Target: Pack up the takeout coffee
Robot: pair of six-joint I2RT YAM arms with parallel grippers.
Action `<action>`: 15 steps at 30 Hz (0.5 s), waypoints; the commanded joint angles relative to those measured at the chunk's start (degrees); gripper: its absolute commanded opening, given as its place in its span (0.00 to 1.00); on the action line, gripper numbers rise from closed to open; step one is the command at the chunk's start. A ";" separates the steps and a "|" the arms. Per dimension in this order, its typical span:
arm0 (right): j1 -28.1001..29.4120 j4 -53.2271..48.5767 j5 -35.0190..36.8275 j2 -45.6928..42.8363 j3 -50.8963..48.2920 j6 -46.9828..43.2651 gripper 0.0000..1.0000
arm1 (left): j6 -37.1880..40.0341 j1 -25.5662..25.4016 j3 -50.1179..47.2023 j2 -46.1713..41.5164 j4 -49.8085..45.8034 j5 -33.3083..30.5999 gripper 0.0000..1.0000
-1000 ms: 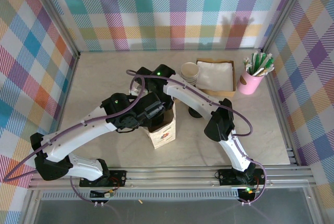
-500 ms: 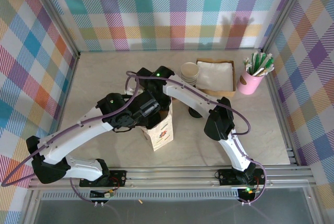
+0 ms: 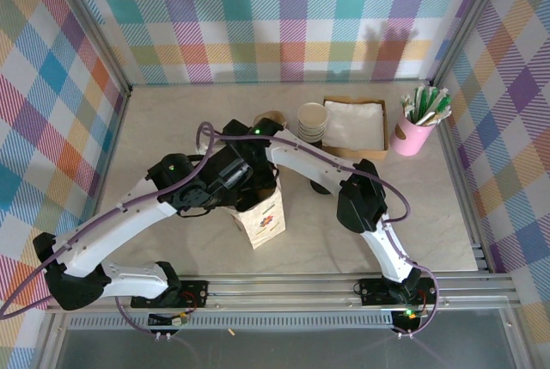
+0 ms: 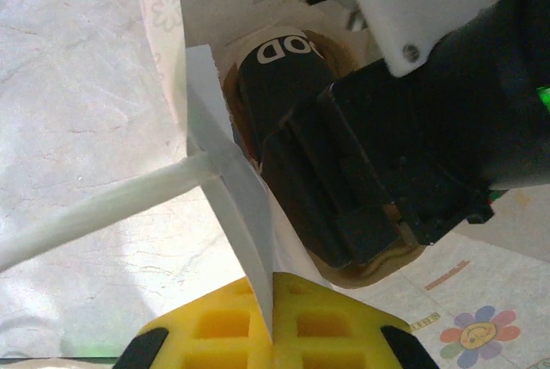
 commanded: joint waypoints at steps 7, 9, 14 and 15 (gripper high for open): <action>-0.42 6.90 1.51 -1.26 -4.50 -8.48 0.77 | 1.86 0.35 -0.35 -0.85 0.66 1.44 0.00; -0.51 8.12 1.93 -1.33 -5.12 -9.75 0.77 | 1.84 0.32 -0.48 -0.83 0.81 1.42 0.00; -0.60 11.59 2.07 -2.25 -6.55 -12.19 0.77 | 1.89 0.35 -0.44 -0.84 1.04 1.71 0.00; -0.60 12.61 1.87 -2.67 -7.12 -12.56 0.76 | 2.06 0.34 -0.34 -0.91 0.97 1.89 0.00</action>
